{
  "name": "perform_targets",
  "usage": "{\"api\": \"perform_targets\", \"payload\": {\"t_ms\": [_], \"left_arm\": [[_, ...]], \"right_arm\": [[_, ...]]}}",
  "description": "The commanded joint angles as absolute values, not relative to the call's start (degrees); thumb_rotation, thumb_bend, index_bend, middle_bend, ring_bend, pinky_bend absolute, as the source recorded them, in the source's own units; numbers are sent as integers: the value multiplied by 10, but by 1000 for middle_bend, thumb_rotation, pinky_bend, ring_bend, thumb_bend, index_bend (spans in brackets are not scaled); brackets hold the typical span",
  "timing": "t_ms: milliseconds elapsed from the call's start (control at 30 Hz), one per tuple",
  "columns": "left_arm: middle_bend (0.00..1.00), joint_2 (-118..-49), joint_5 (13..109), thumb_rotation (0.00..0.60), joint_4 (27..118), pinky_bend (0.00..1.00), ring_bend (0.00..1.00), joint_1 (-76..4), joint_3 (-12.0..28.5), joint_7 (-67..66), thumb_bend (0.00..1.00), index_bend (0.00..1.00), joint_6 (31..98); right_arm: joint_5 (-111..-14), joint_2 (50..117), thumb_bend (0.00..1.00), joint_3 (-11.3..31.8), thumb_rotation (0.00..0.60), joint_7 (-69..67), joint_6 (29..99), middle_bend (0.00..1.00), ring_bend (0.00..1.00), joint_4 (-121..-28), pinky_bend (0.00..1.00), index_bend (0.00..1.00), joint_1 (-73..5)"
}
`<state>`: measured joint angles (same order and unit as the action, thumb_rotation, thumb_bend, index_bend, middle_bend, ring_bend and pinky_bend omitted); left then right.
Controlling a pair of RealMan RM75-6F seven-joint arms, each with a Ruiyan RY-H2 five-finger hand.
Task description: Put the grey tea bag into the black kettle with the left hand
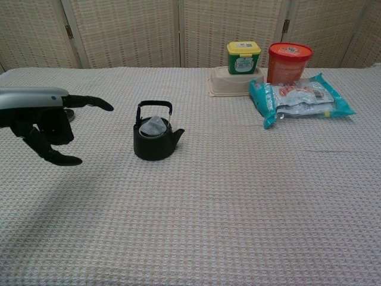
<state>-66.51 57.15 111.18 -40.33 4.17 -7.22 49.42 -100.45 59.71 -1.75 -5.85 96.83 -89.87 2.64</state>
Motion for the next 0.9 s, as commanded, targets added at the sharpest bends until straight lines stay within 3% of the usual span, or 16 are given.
{"api": "perform_targets", "payload": {"t_ms": [33, 533, 900], "left_arm": [[1000, -663, 562, 600, 1114, 1000, 969, -410, 34, -84, 458, 28, 482], [1000, -706, 488, 600, 1068, 1000, 976, -472, 64, -101, 592, 0, 436], [1000, -742, 431, 600, 1045, 1000, 978, -530, 69, -124, 599, 0, 410]], "right_arm": [[-1006, 598, 268, -18, 600, -58, 969, 0, 0, -898, 0, 0, 27], [-994, 599, 268, -15, 600, -50, 956, 0, 0, -902, 0, 0, 21], [-985, 598, 268, -13, 600, -47, 947, 0, 0, -906, 0, 0, 17]]}}
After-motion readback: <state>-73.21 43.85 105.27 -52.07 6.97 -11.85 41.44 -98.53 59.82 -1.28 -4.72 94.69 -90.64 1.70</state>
